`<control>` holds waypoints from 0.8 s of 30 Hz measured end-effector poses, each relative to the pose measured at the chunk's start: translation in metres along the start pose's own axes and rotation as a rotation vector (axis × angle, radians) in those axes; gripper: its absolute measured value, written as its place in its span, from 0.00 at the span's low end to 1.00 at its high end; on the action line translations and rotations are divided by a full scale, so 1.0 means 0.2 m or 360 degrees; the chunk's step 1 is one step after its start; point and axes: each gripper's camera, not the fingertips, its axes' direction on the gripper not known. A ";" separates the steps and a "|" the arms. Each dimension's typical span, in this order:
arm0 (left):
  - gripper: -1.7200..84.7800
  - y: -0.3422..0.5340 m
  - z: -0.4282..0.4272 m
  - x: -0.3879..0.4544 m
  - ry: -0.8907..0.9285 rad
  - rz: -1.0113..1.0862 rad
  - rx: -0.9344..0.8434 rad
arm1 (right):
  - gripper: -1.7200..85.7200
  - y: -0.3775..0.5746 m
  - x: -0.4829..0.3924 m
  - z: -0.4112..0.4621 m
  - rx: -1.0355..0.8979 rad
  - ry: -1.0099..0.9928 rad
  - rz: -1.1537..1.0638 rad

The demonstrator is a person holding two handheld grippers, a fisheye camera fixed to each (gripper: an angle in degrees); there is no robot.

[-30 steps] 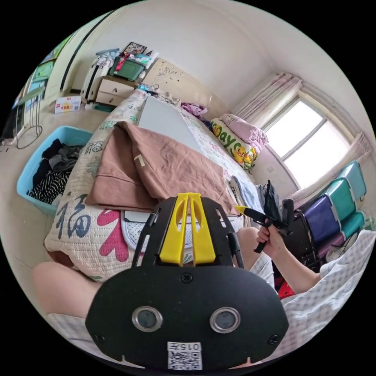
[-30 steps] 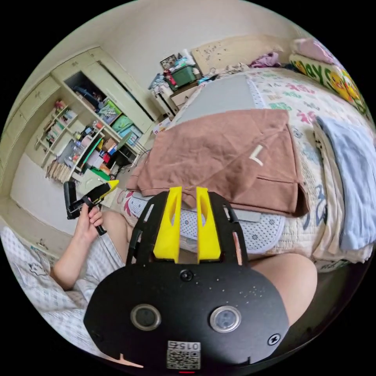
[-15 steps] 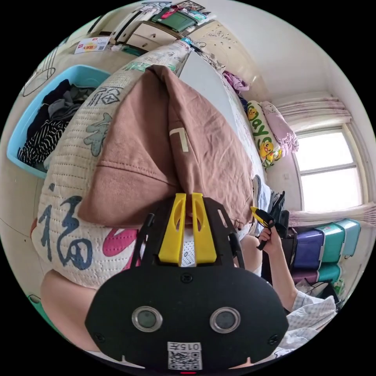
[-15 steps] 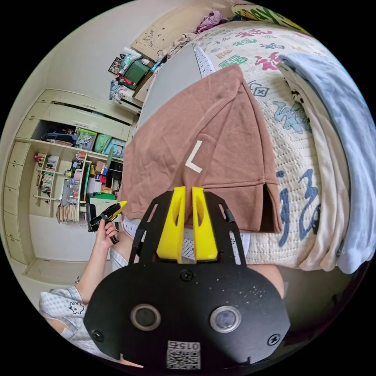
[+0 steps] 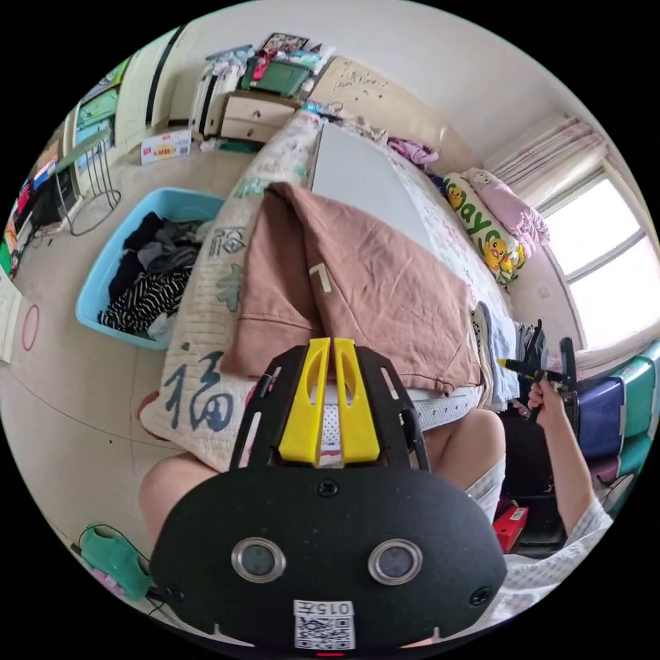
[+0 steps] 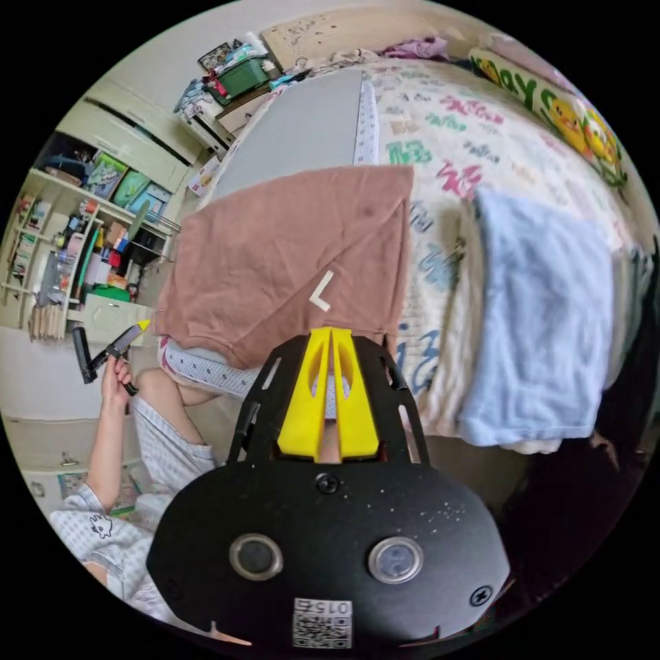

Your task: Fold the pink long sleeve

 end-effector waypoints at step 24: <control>0.01 0.16 -1.46 0.87 0.0527 0.0620 0.0773 | 0.01 0.37 -0.95 -2.07 0.1046 -0.0023 -0.0471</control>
